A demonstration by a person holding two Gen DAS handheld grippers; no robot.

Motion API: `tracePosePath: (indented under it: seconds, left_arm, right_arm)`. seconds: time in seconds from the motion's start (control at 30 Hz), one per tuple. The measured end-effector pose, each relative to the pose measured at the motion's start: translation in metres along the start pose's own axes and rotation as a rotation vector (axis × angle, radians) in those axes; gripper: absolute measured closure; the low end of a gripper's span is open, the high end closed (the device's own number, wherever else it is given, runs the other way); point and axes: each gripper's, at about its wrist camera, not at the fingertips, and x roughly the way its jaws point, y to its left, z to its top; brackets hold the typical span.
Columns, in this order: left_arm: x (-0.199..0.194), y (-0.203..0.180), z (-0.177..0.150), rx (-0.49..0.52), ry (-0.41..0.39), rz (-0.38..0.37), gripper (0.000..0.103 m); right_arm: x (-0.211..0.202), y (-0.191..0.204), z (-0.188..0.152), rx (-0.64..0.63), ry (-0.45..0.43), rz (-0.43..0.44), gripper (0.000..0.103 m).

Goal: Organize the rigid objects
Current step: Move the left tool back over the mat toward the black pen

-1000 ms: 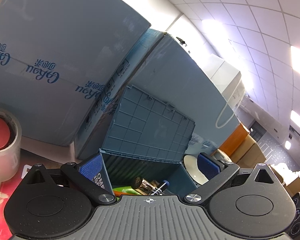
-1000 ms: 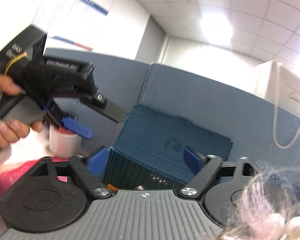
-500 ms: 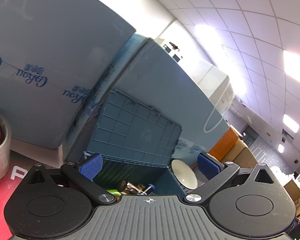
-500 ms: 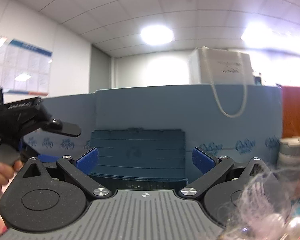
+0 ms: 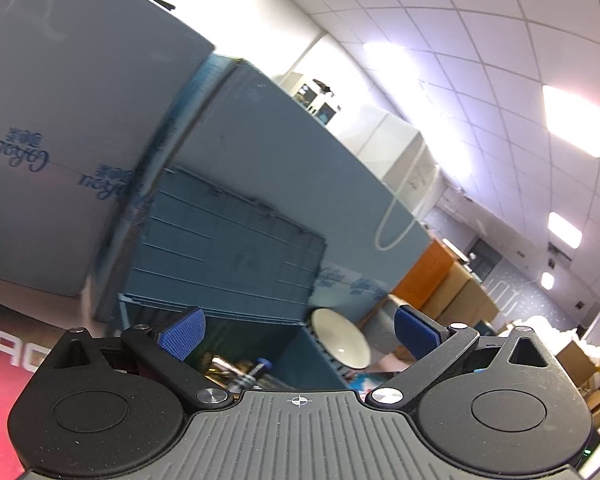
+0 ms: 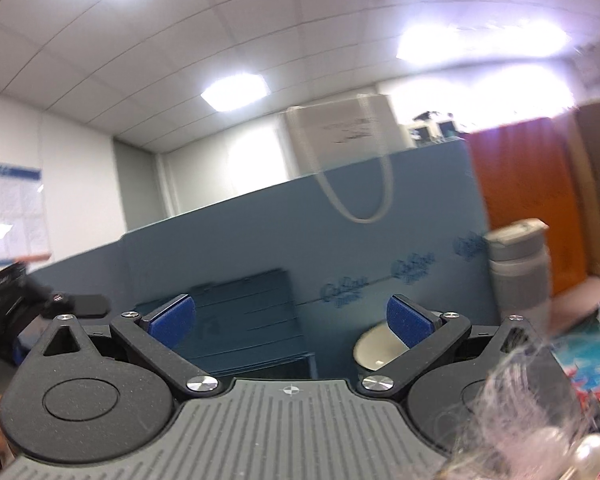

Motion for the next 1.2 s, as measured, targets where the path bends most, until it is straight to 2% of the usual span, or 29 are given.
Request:
tracePosePath:
  seconds: [0.13, 0.27, 0.4, 0.47, 0.57, 0.7, 0.8, 0.87, 0.93, 1.0, 1.03, 1.13, 1.2]
  left_arm:
    - [0.002, -0.019, -0.007, 0.060, -0.018, -0.022, 0.001]
    - [0.012, -0.045, -0.019, 0.149, -0.021, -0.085, 0.001]
    - [0.026, -0.074, -0.031, 0.247, 0.001, -0.068, 0.002]
    - [0.036, -0.087, -0.038, 0.282, 0.027, -0.104, 0.002]
    - [0.053, -0.106, -0.049, 0.312, 0.081, -0.172, 0.002]
    - [0.080, -0.135, -0.076, 0.439, 0.152, -0.167, 0.003]
    - [0.098, -0.152, -0.105, 0.555, 0.243, -0.181, 0.014]
    - [0.116, -0.159, -0.125, 0.644, 0.306, -0.144, 0.031]
    - [0.137, -0.162, -0.142, 0.703, 0.347, -0.033, 0.042]
    - [0.157, -0.164, -0.159, 0.763, 0.364, 0.054, 0.047]
    - [0.165, -0.164, -0.165, 0.784, 0.376, 0.084, 0.052]
    - [0.186, -0.161, -0.174, 0.781, 0.419, 0.132, 0.064]
    - [0.196, -0.158, -0.173, 0.765, 0.408, 0.183, 0.065]
  right_arm:
    - [-0.011, -0.021, 0.002, 0.104, 0.004, -0.043, 0.000]
    - [-0.024, -0.034, 0.009, 0.163, -0.023, -0.077, 0.000]
    - [-0.037, -0.045, 0.011, 0.203, -0.025, -0.122, 0.000]
    - [-0.043, -0.052, 0.010, 0.228, -0.022, -0.136, 0.000]
    - [-0.051, -0.067, 0.009, 0.308, -0.034, -0.100, 0.000]
    - [-0.063, -0.082, 0.009, 0.377, -0.080, -0.120, 0.000]
    - [-0.071, -0.090, 0.007, 0.405, -0.109, -0.140, 0.000]
    - [-0.073, -0.095, 0.005, 0.426, -0.113, -0.135, 0.000]
    - [-0.075, -0.098, 0.003, 0.440, -0.111, -0.130, 0.000]
    - [-0.075, -0.099, 0.002, 0.442, -0.104, -0.124, 0.000]
    - [-0.074, -0.098, 0.001, 0.441, -0.100, -0.122, 0.000]
    - [-0.071, -0.098, 0.000, 0.439, -0.085, -0.106, 0.000]
    - [-0.071, -0.099, -0.001, 0.450, -0.078, -0.094, 0.000]
